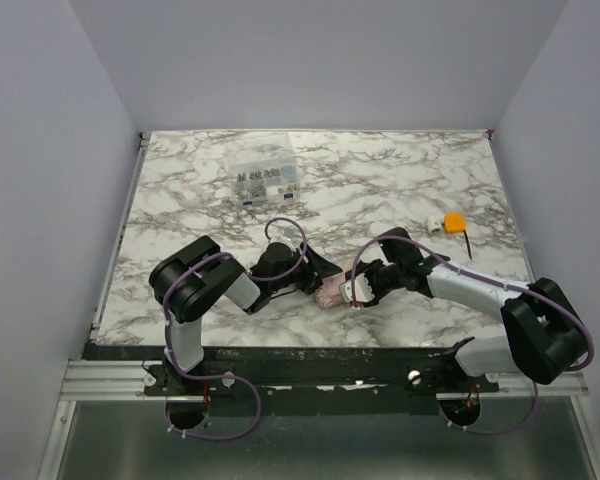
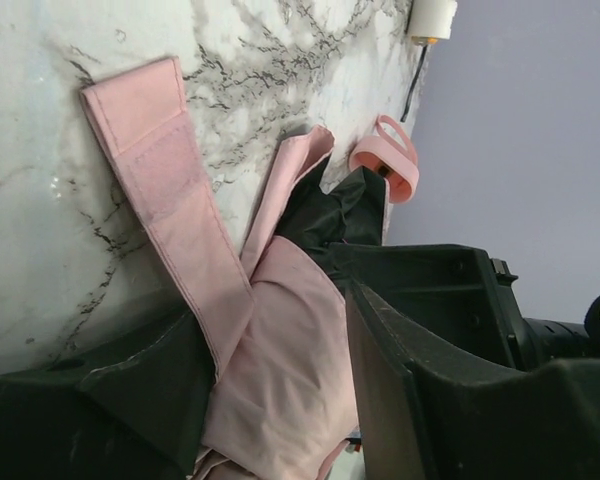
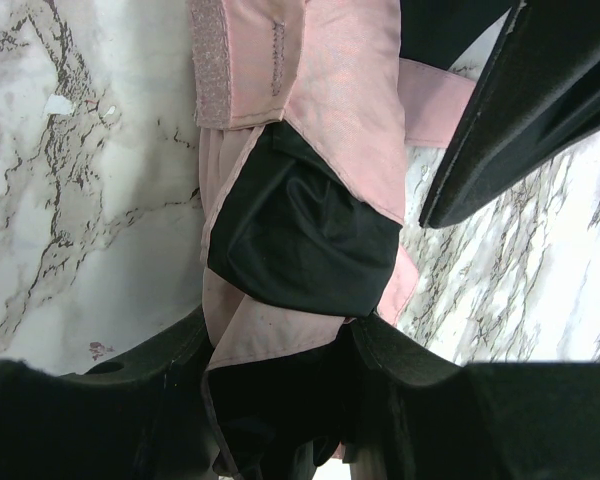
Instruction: Put away the umbrella
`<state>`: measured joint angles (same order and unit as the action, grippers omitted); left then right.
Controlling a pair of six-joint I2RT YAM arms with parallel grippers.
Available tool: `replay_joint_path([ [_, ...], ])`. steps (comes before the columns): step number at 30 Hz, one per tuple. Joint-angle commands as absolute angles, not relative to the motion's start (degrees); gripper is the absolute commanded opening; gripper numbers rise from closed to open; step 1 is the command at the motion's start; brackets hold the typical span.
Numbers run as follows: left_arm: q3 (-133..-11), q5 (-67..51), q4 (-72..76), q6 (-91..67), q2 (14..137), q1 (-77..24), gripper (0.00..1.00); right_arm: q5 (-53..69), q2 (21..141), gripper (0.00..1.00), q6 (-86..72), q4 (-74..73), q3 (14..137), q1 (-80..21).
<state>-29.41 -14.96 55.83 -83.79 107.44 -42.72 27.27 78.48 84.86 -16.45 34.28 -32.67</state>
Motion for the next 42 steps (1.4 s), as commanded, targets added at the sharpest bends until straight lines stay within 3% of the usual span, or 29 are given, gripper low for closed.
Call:
replay_joint_path([
  [1, -29.66, -10.81, 46.91, -79.08, 107.32, -40.68, 0.51, 26.55, 81.48, 0.01, 82.59, -26.89, 30.63, -33.2],
  [35, -31.81, -15.01, 52.84, -80.51, 112.75, -30.7, 0.26, 26.22, 81.72, 0.01, 82.71, -26.97, 30.27, -33.22],
  [42, -32.87, -15.04, 51.72, -80.33, 113.57, -30.02, 0.26, 26.3, 81.7, 0.01, 82.7, -26.89, 30.18, -33.22],
])
